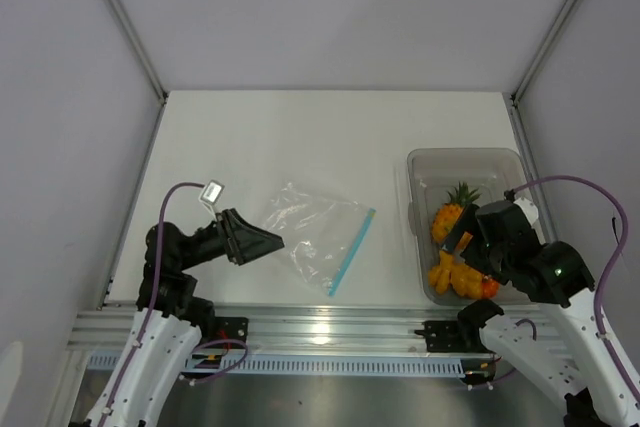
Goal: Place the food in the zip-top bag and seal the zipper
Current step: Pick up the zipper food storage bag at the center of the board.
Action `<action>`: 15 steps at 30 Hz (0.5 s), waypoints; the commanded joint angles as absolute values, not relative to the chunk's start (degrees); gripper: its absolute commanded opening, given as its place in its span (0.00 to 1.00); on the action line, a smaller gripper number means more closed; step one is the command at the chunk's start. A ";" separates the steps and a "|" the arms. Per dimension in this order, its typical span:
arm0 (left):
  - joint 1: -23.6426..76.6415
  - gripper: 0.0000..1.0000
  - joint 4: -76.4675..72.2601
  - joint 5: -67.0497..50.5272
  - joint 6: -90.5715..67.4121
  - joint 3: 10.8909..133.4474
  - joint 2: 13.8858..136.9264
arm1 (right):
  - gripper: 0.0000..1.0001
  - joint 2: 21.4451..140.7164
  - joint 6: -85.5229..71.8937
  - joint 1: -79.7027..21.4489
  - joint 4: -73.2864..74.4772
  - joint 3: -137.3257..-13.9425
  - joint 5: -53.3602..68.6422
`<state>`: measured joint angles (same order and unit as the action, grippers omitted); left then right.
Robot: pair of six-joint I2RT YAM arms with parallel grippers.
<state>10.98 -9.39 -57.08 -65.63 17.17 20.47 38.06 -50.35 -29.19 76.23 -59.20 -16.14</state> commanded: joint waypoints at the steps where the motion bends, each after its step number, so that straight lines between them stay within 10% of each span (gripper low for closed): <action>1: 13.78 1.00 14.14 -49.77 -48.14 29.76 20.56 | 0.99 40.95 -50.02 -29.44 78.66 -60.12 -16.08; 15: 43.75 0.99 27.05 -13.65 -37.10 51.12 45.42 | 0.99 51.23 -38.06 -29.36 74.01 -64.25 -18.72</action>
